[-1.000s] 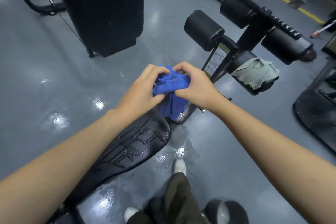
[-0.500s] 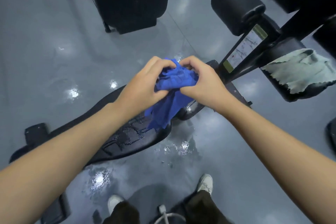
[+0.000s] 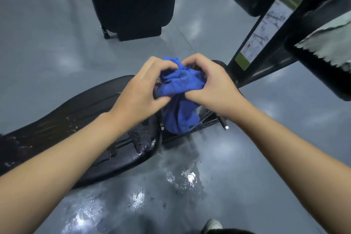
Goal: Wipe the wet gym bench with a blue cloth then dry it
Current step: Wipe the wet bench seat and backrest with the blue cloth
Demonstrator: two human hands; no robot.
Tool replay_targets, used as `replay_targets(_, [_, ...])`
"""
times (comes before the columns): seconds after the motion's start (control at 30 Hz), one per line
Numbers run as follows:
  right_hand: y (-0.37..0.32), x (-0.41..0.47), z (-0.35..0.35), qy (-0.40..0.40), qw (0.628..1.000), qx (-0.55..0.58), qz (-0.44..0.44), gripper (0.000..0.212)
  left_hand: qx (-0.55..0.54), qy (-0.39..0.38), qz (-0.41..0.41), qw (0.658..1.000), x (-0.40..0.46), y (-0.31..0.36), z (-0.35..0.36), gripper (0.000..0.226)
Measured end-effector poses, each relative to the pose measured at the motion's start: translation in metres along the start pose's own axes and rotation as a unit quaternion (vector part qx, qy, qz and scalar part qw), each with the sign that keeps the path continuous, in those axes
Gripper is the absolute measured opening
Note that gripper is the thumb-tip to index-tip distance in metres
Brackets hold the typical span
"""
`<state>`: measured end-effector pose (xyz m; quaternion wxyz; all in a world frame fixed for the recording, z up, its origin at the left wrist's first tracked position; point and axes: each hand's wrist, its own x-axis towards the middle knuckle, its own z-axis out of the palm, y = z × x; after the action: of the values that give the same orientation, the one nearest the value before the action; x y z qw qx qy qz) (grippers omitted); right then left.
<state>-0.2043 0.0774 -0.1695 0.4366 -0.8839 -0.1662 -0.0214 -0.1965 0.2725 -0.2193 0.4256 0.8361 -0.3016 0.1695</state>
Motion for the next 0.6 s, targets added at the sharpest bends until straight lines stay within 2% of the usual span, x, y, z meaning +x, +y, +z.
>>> replay_targets(0.23, [0.074, -0.017, 0.046, 0.049, 0.995, -0.016, -0.086, 0.043, 0.021, 0.035, 0.073, 0.996, -0.033, -0.054, 0.058, 0.051])
replay_targets(0.43, [0.109, -0.035, 0.066, 0.106, 0.981, -0.031, -0.158, 0.046, 0.02, 0.061, 0.123, 0.99, -0.054, -0.066, 0.087, 0.046])
replay_targets(0.6, [0.133, -0.041, 0.076, 0.129, 0.968, -0.102, -0.19, 0.038, 0.056, 0.009, 0.09, 0.994, -0.068, -0.069, 0.093, 0.058])
